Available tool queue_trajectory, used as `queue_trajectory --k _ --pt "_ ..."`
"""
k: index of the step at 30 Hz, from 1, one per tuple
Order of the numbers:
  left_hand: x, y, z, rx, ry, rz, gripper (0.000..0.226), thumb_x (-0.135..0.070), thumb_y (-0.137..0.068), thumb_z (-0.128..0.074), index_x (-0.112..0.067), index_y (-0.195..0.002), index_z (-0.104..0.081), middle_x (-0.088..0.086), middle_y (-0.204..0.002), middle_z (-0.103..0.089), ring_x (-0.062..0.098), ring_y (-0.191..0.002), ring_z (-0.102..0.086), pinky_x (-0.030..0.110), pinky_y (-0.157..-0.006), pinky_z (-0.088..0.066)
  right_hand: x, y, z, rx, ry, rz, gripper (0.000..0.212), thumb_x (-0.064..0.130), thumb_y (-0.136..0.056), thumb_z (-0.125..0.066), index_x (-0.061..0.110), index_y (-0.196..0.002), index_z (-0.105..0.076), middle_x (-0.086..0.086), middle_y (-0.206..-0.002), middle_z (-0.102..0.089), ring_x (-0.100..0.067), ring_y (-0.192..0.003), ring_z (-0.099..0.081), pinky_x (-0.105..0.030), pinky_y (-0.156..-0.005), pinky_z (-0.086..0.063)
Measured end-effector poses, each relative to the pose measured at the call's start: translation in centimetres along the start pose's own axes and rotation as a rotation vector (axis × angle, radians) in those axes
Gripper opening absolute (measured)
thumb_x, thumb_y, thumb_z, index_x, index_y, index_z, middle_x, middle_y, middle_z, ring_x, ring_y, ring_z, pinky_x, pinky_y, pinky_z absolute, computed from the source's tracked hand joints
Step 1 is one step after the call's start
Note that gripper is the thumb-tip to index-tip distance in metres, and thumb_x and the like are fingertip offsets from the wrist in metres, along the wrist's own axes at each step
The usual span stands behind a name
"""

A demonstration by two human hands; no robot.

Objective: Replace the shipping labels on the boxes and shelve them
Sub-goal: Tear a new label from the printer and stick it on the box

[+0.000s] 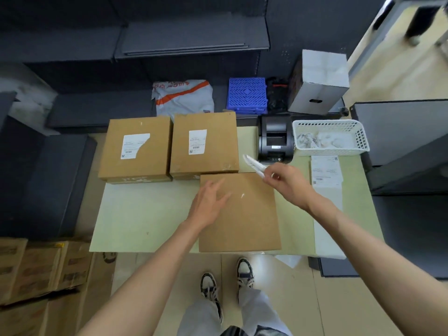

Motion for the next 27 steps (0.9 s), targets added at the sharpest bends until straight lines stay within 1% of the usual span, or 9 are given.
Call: queue_trajectory --k 2,4,7,11,16,20,22,25,27 --pt "-3.4 -0.4 0.9 0.027 0.249 -0.038 0.065 -0.043 -0.096 -0.063 -0.030 -0.155 -0.036 -0.002 -0.137 -0.055 0.009 -0.112 -0.056 0.029 -0.095 -0.048 0.9 0.4 1.0 -0.020 -0.085 0.010 0.013 0.020 -0.093 -0.064 0.019 -0.080 -0.062 0.006 -0.083 -0.063 -0.012 -0.070 -0.051 -0.021 -0.063 -0.036" --pt "-6.2 -0.7 1.4 0.049 0.400 -0.076 0.070 -0.043 -0.094 -0.067 -0.028 -0.155 -0.035 -0.005 -0.141 -0.056 0.004 -0.112 -0.059 0.035 -0.095 -0.055 1.7 0.7 1.9 -0.003 -0.129 0.037 0.013 0.022 -0.094 -0.063 0.022 -0.081 -0.062 0.007 -0.083 -0.064 -0.014 -0.071 -0.053 -0.028 -0.066 -0.042" --pt "-9.6 -1.0 2.1 0.061 0.585 -0.127 0.072 -0.029 -0.096 -0.069 -0.022 -0.157 -0.031 -0.004 -0.138 -0.057 0.007 -0.113 -0.063 0.039 -0.091 -0.059 2.7 0.9 3.9 0.036 -0.179 0.075 0.016 0.026 -0.096 -0.059 0.021 -0.081 -0.059 0.003 -0.078 -0.062 -0.020 -0.073 -0.054 -0.034 -0.066 -0.044" --pt "-12.6 -0.8 3.2 -0.025 0.746 -0.169 0.061 -0.007 -0.094 -0.070 -0.021 -0.146 -0.042 0.004 -0.101 -0.074 0.017 -0.087 -0.073 0.035 -0.075 -0.061 4.2 1.3 6.5 -0.013 -0.243 0.092 0.020 0.020 -0.095 -0.062 0.020 -0.075 -0.059 0.004 -0.069 -0.060 -0.007 -0.063 -0.050 -0.019 -0.059 -0.038" --pt "-16.1 -1.2 4.8 -0.113 0.658 -0.229 0.029 0.004 -0.094 -0.063 -0.006 -0.120 -0.070 0.009 -0.077 -0.072 0.014 -0.059 -0.066 0.024 -0.062 -0.057 5.4 1.1 8.1 -0.187 -0.326 -0.008 0.021 0.015 -0.089 -0.067 0.010 -0.070 -0.062 0.001 -0.063 -0.063 -0.004 -0.056 -0.052 -0.020 -0.058 -0.043" --pt "-17.2 -1.6 5.9 -0.162 0.662 -0.249 0.029 0.012 -0.092 -0.056 -0.004 -0.105 -0.077 0.009 -0.075 -0.072 0.011 -0.055 -0.063 0.025 -0.059 -0.058 5.9 0.6 9.0 -0.380 -0.248 -0.112 0.031 0.025 -0.084 -0.073 0.013 -0.062 -0.055 0.004 -0.057 -0.054 -0.007 -0.054 -0.043 -0.022 -0.054 -0.034" --pt "-17.1 -1.9 6.5 -0.179 0.652 -0.247 0.031 0.012 -0.092 -0.054 -0.004 -0.102 -0.078 0.007 -0.076 -0.073 0.012 -0.058 -0.066 0.023 -0.060 -0.057 6.1 0.6 9.5 -0.461 -0.307 -0.137 0.033 0.033 -0.086 -0.068 0.013 -0.064 -0.055 0.000 -0.059 -0.057 -0.009 -0.055 -0.046 -0.027 -0.055 -0.037" --pt "-16.8 -2.6 6.8 -0.170 0.626 -0.275 0.033 0.011 -0.091 -0.053 -0.008 -0.100 -0.079 0.006 -0.080 -0.076 0.017 -0.062 -0.070 0.027 -0.064 -0.059 7.0 0.6 9.7 -0.422 -0.579 -0.212 0.028 0.041 -0.092 -0.062 0.014 -0.084 -0.065 -0.005 -0.075 -0.068 -0.013 -0.055 -0.056 -0.028 -0.052 -0.046" --pt "-17.0 -2.8 6.8 -0.141 0.588 -0.300 0.033 0.009 -0.092 -0.053 -0.009 -0.101 -0.079 0.009 -0.086 -0.076 0.021 -0.065 -0.073 0.028 -0.066 -0.060 7.6 0.5 9.4 -0.349 -0.655 -0.214 0.023 0.035 -0.092 -0.065 0.012 -0.090 -0.067 -0.003 -0.074 -0.068 -0.014 -0.055 -0.057 -0.026 -0.053 -0.047"
Point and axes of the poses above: each hand's wrist, its own y-axis away from the middle knuckle, its own z-axis out of the back of the hand, x = y × z, the point moved 2 cm from there along -y, towards the middle knuckle
